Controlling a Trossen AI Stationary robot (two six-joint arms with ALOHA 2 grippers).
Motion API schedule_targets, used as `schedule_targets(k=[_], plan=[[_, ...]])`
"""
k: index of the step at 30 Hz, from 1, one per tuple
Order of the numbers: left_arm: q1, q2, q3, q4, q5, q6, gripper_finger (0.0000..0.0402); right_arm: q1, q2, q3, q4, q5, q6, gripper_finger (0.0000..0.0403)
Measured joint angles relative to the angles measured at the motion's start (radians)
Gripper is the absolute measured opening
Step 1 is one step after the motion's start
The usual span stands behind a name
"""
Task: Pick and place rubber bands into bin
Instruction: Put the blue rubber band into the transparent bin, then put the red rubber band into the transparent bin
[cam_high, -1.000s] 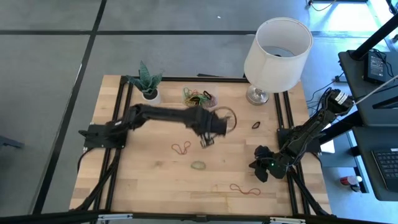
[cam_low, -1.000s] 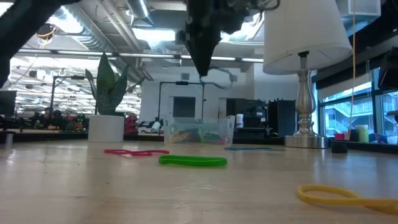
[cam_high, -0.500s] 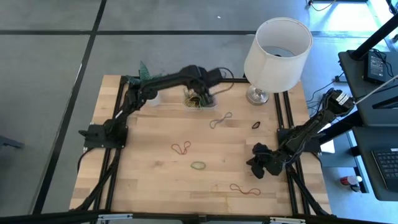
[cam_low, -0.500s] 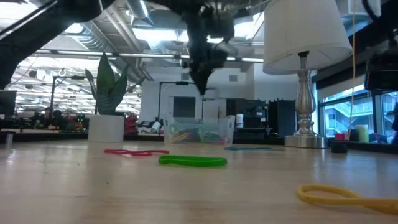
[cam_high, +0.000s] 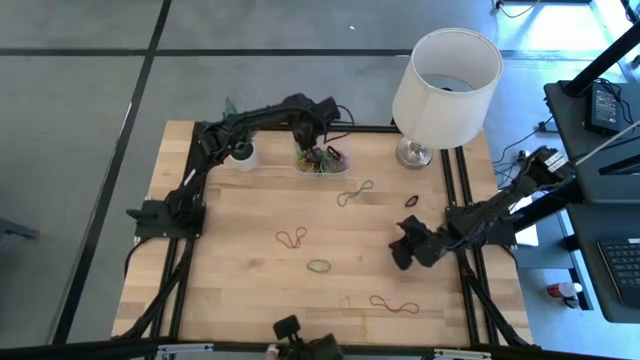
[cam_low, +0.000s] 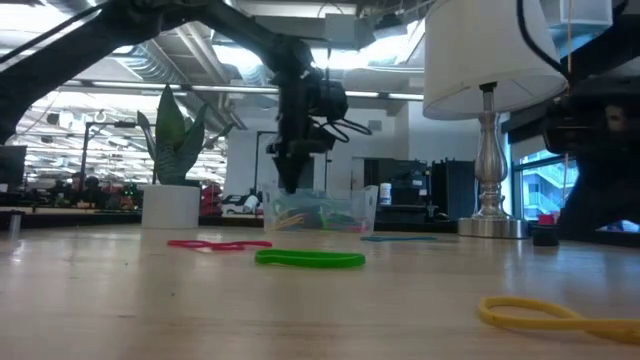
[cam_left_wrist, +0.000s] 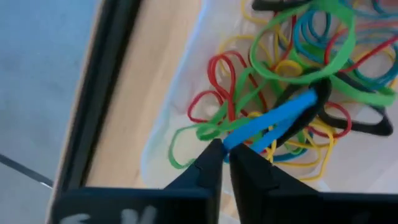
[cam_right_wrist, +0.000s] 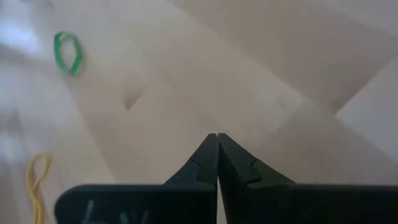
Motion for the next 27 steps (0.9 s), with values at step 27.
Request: schedule_targets(k=[27], plan=[[-0.119, -0.002, 0.262, -0.156, 0.081, -0.256, 0.0093, -0.095, 0.000, 0.041, -0.007, -0.009, -0.135, 0.0003]])
